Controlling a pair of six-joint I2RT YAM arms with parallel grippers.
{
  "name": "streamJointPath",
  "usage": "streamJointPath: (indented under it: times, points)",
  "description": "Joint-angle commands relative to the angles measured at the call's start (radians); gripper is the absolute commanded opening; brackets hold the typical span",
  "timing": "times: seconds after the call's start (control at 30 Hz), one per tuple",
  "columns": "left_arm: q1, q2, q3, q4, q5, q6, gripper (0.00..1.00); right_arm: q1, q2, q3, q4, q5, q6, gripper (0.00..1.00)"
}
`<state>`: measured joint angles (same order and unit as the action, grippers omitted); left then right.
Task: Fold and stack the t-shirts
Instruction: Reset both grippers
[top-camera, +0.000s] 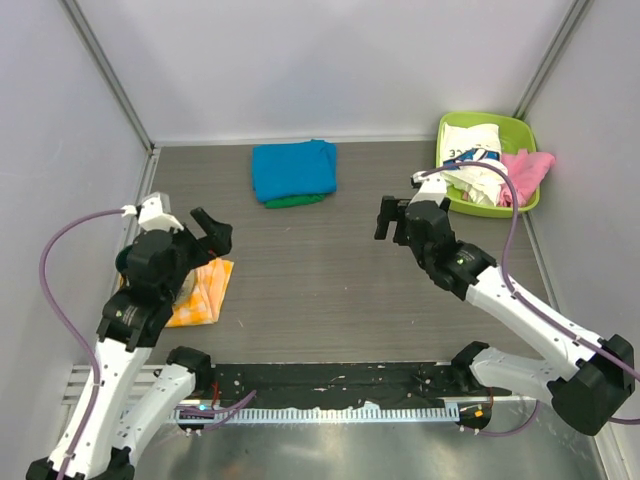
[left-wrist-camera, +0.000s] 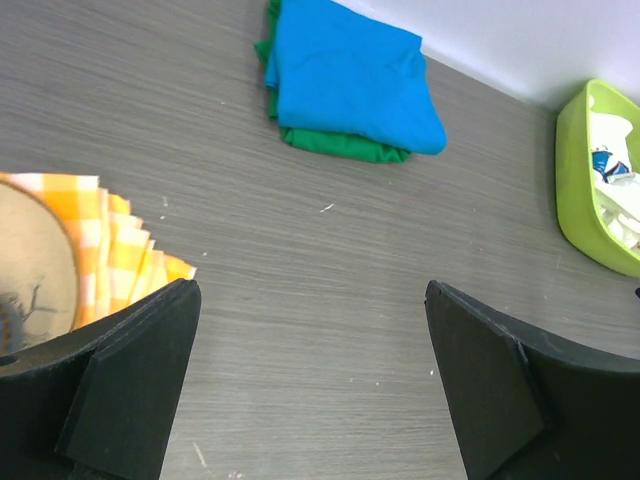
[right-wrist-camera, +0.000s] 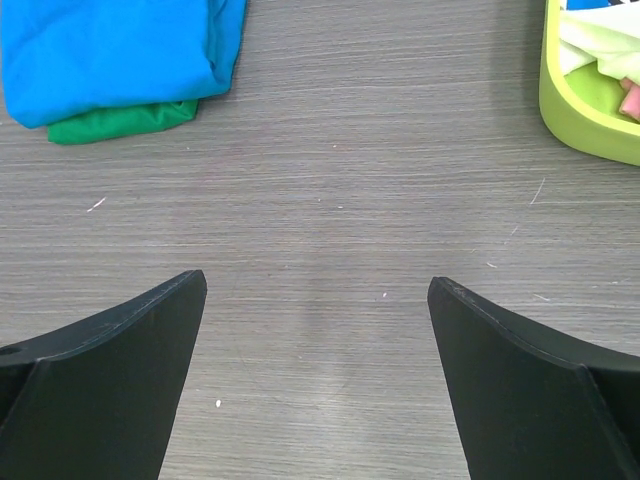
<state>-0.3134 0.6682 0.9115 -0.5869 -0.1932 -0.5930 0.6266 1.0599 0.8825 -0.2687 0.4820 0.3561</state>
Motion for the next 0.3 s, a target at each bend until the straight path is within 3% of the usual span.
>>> streamJointPath:
  times: [0.0, 0.17, 0.27]
  points:
    - [-0.003, -0.05, 0.003, -0.073, -0.097, 0.042, 1.0, 0.015, -0.001, 0.01, 0.02, 0.075, -0.012, 1.0]
    - [-0.003, -0.036, 0.024, -0.08, -0.106, 0.07, 1.0, 0.019, -0.023, -0.001, 0.013, 0.069, -0.02, 1.0]
    - [-0.003, 0.008, 0.047, -0.086, -0.1, 0.078, 1.0, 0.042, 0.015, 0.039, -0.044, 0.171, -0.002, 1.0]
